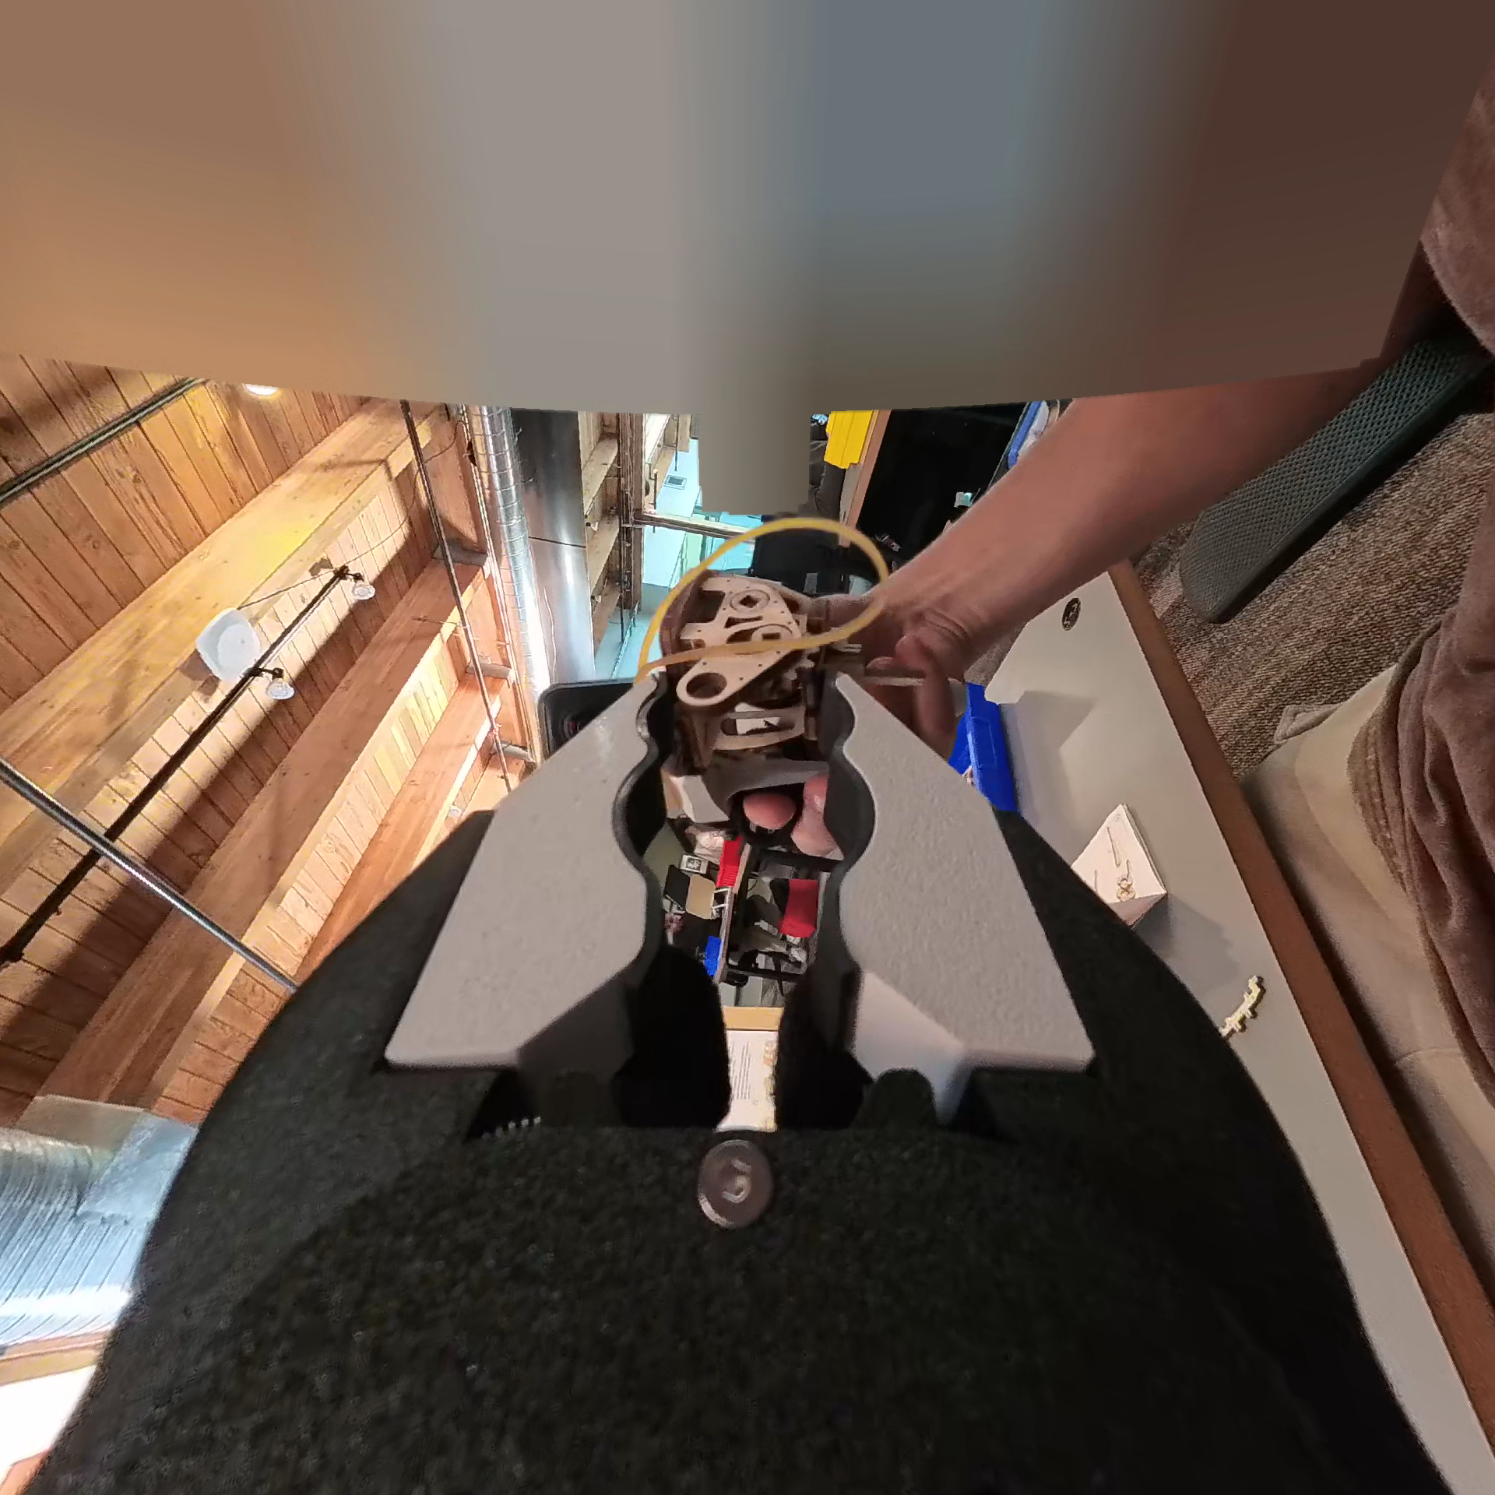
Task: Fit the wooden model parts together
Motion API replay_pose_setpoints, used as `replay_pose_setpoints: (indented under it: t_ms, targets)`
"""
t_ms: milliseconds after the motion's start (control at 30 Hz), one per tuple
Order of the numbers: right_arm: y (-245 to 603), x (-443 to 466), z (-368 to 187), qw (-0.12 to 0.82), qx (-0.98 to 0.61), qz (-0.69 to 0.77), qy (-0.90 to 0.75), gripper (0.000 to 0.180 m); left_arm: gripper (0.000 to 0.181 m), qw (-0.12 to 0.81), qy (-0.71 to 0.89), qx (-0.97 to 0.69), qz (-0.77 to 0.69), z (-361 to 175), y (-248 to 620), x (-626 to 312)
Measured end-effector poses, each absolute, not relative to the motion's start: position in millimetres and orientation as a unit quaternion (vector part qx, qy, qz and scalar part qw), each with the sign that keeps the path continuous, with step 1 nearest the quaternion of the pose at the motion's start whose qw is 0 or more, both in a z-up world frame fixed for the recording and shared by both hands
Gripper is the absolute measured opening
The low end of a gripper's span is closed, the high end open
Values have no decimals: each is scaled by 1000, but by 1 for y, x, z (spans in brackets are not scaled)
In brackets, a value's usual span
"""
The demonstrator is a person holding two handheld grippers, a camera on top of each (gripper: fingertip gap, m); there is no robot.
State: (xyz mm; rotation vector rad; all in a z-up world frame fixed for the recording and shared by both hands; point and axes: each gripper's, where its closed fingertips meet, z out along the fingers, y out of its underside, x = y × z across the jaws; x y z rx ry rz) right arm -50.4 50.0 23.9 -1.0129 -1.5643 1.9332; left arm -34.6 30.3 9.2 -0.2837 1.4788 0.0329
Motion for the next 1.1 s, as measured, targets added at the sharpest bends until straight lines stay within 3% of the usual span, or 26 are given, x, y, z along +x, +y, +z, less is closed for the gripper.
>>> replay_pose_setpoints:
  t_ms: [267,533,1100]
  targets:
    - [68,-45,42,298,-383,687,-541,16,33,734,664,-140,30,12,37,-36]
    - [79,-48,37,358,-521,557,-538,16,33,719,659,-187,116,13,70,-46]
    - [91,-43,27,338,-594,525,-507,16,33,705,668,-183,152,13,81,-41]
